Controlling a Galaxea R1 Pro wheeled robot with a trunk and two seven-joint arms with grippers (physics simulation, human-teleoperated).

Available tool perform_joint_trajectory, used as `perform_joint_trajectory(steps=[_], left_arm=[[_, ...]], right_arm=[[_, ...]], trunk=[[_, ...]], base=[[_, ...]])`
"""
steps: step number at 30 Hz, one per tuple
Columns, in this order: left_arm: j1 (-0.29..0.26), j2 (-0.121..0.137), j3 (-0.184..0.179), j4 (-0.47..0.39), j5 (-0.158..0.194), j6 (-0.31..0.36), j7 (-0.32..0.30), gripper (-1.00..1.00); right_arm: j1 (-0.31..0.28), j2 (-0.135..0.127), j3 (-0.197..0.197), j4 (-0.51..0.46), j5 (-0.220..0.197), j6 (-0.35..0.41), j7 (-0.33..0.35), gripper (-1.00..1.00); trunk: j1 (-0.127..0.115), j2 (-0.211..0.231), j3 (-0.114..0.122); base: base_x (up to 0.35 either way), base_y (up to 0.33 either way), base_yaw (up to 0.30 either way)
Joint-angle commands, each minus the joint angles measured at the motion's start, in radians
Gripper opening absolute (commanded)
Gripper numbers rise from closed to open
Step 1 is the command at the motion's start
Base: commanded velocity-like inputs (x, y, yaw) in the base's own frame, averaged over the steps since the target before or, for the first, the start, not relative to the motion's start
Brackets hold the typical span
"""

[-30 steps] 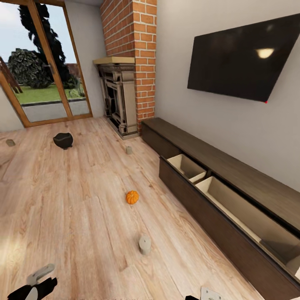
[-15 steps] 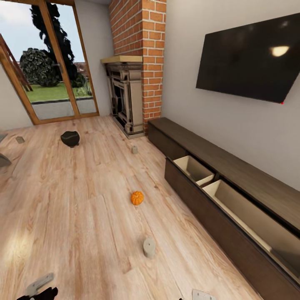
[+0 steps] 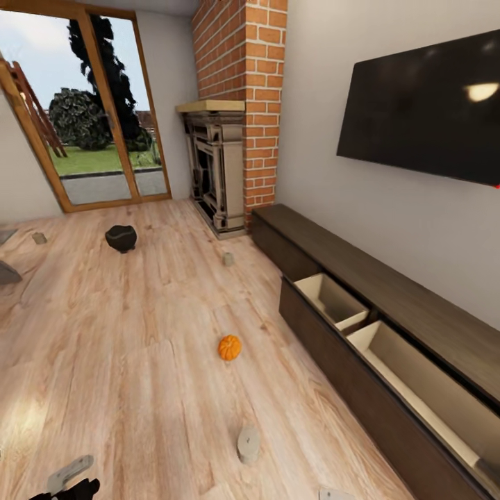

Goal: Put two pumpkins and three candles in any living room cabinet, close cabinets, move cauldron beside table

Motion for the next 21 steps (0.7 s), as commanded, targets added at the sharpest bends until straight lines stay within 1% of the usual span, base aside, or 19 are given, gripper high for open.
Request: perform_joint_trajectory(steps=[1,3,8,11,18,21], left_arm=[[0.000,0.000,-0.005,0.000,0.000,0.000,0.000,1.00],[0.000,0.000,-0.012,0.000,0.000,-0.001,0.000,1.00],[0.000,0.000,-0.018,0.000,0.000,-0.002,0.000,1.00],[0.000,-0.001,-0.018,0.000,0.000,-0.002,0.000,1.00],[0.000,0.002,-0.018,0.000,0.000,-0.002,0.000,1.00],[0.000,0.004,-0.018,0.000,-0.001,-0.002,0.000,1.00]], right_arm=[[0.000,0.000,0.000,0.000,0.000,0.000,-0.001,1.00],[0.000,0.002,0.000,0.000,0.007,0.000,-0.005,1.00],[0.000,0.004,-0.002,0.000,0.054,0.002,-0.008,1.00],[0.000,0.005,-0.002,0.000,0.062,0.002,-0.009,1.00],[0.000,0.006,-0.002,0.000,0.066,0.002,-0.009,1.00],[0.000,0.005,-0.002,-0.001,0.066,0.002,-0.008,1.00]], trunk=[[0.000,0.000,0.001],[0.000,0.000,0.003],[0.000,0.000,0.005],[0.000,0.000,0.005],[0.000,0.000,0.005],[0.000,0.000,0.005]], base=[[0.177,-0.091,0.228],[0.099,-0.048,0.247],[0.025,-0.012,0.271],[0.005,-0.002,0.282],[0.005,0.000,0.283],[0.176,0.000,0.101]])
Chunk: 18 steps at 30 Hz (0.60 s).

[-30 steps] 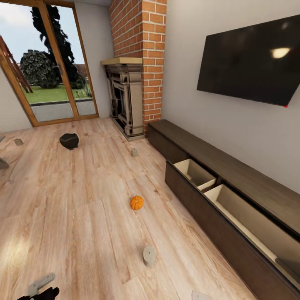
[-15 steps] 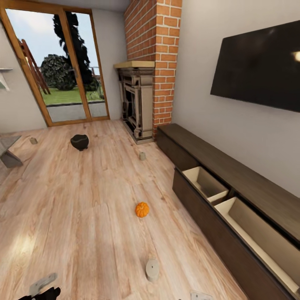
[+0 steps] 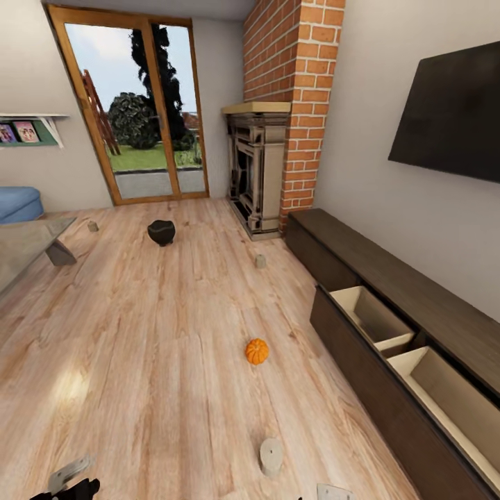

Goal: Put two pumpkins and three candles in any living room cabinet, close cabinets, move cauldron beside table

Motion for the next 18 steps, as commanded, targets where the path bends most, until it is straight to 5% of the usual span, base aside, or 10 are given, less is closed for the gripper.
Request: perform_joint_trajectory(steps=[1,8,13,18], left_arm=[[0.000,0.000,0.000,0.000,0.000,0.000,0.000,1.00],[0.000,-0.006,-0.008,0.001,0.001,-0.026,-0.001,1.00],[0.000,-0.008,-0.049,0.003,0.002,-0.032,0.000,1.00],[0.000,-0.008,-0.055,0.003,0.003,-0.033,0.000,1.00]], right_arm=[[0.000,0.000,0.000,0.000,0.000,0.000,0.000,1.00],[0.000,0.000,0.000,-0.001,0.000,0.003,0.003,1.00],[0.000,-0.001,0.001,-0.002,0.000,0.000,0.005,1.00],[0.000,0.001,0.002,-0.002,0.000,0.001,0.003,1.00]], trunk=[[0.000,0.000,0.000],[0.000,0.000,0.000],[0.000,0.000,0.000],[0.000,0.000,0.000]], base=[[0.273,0.000,0.036],[0.082,0.000,0.006],[-0.046,0.000,0.005],[-0.019,-0.014,0.182]])
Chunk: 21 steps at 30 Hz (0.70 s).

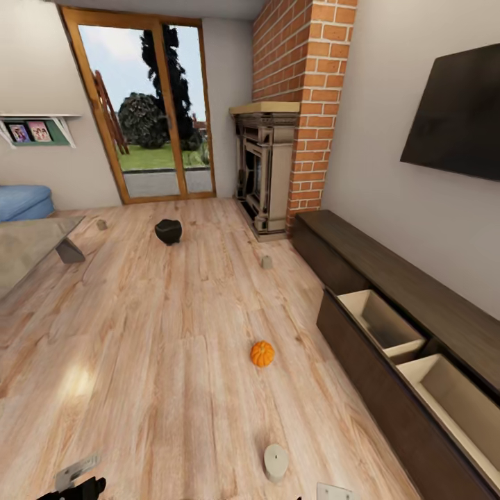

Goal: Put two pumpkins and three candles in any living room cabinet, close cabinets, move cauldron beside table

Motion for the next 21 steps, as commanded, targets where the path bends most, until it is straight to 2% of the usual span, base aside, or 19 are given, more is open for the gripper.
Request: perform_joint_trajectory(steps=[1,7,14,21], left_arm=[[0.000,0.000,-0.001,0.000,0.000,0.000,0.000,1.00],[0.000,0.000,-0.001,0.000,0.000,-0.007,-0.001,1.00],[0.000,0.000,-0.002,0.000,0.000,-0.022,-0.001,1.00],[0.000,0.000,-0.003,0.000,0.000,-0.023,-0.002,1.00]], right_arm=[[0.000,0.000,0.000,0.000,0.000,0.000,-0.001,1.00],[0.000,0.000,0.000,0.000,0.000,0.001,-0.002,1.00],[0.000,0.000,0.000,0.000,0.000,0.001,-0.002,1.00],[0.000,0.000,0.000,0.000,0.000,-0.001,-0.001,1.00]], trunk=[[0.000,0.000,0.000],[0.000,0.000,0.000],[0.000,0.000,0.000],[0.000,0.000,-0.001]], base=[[0.119,-0.091,0.261],[0.198,-0.147,0.278],[0.245,-0.059,0.269],[0.044,0.051,0.060]])
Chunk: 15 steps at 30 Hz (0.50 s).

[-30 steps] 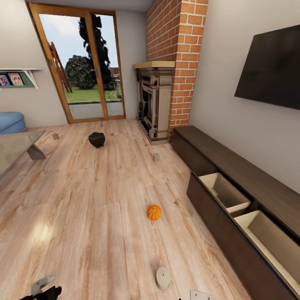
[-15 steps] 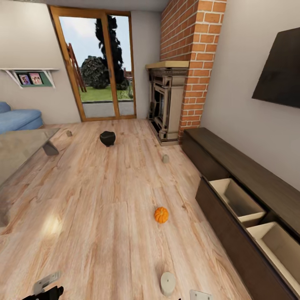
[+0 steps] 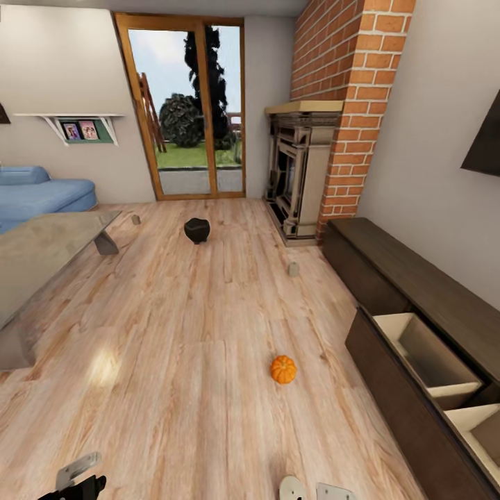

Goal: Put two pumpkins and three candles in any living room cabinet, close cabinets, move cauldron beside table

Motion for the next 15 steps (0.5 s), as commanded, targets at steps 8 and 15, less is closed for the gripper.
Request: perform_joint_trajectory(steps=[8,15], left_arm=[[0.000,0.001,0.003,0.001,0.003,0.002,-0.070,1.00],[0.000,0.005,0.003,-0.002,0.004,0.018,-0.148,1.00]], right_arm=[[0.000,-0.001,0.000,0.000,0.000,-0.001,0.001,1.00],[0.000,-0.001,0.000,-0.001,0.000,-0.003,0.004,1.00]], trunk=[[0.000,0.000,0.000],[0.019,-0.035,-0.016]], base=[[0.004,0.032,0.004],[0.000,0.002,0.000]])
